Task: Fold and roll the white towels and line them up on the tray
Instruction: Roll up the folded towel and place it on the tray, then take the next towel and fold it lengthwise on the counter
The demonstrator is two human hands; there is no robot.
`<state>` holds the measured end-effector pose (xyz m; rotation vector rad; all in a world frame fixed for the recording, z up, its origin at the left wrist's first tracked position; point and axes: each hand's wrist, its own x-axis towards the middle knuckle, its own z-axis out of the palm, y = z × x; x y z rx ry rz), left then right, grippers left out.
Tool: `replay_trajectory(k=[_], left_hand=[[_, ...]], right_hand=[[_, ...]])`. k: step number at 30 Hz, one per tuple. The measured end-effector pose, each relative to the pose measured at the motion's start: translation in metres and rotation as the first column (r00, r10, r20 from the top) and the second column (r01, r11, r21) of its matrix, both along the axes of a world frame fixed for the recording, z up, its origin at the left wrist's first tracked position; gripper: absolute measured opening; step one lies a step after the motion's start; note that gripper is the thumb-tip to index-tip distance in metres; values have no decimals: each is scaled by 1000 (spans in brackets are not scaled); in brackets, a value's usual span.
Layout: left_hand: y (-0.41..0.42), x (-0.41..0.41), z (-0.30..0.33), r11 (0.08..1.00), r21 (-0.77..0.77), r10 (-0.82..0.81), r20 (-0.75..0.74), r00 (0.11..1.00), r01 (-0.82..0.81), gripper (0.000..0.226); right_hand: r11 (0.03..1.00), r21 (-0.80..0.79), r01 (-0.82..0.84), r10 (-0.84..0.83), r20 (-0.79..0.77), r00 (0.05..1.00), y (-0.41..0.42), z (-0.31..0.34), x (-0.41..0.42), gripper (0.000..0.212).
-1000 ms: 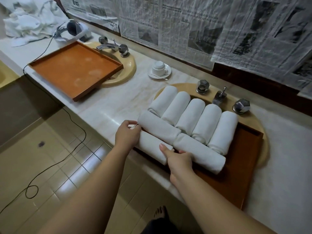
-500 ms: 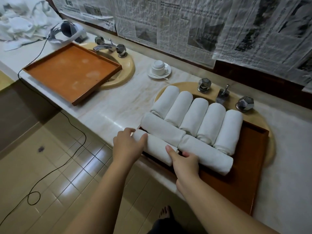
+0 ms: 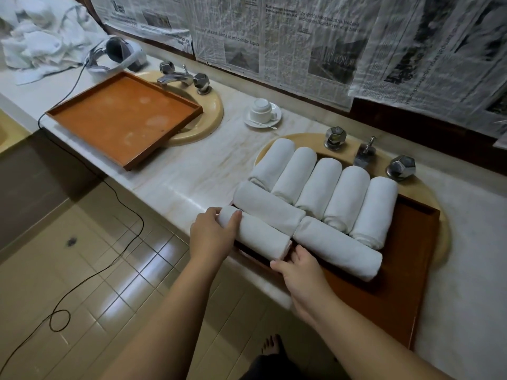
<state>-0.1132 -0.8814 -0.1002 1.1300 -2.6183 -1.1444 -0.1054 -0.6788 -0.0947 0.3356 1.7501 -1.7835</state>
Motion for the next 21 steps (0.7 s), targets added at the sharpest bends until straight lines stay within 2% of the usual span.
replay_trajectory(k=[4, 8, 11, 14, 17, 19, 21], left_hand=[[1, 8, -1, 996, 84, 8, -37, 999, -5, 93], [9, 20, -7, 996, 80, -29, -66, 997, 34, 90], [16, 23, -5, 997, 74, -19, -68, 997, 24, 94], [25, 27, 2, 998, -41, 38, -72, 997, -41, 96], [56, 30, 24, 985, -157, 47, -140, 989, -69, 83], [97, 32, 39, 982, -189, -31, -189, 982, -5, 69], [145, 32, 49, 965, -227, -189, -253, 949, 132, 60]], right_hand=[[998, -17, -57, 58, 52, 997, 11, 0, -2, 55], [990, -62, -130, 133, 50, 990, 20, 8, -6, 55], [991, -53, -124, 126, 45, 991, 38, 22, -5, 55], [991, 51, -122, 121, 30, 992, 73, 33, -3, 38], [980, 191, -55, 72, -84, 994, 123, 38, 3, 21], [960, 277, 39, 11, -174, 985, 167, 42, 6, 17], [931, 339, 138, -56, -239, 969, 218, 41, 10, 15]])
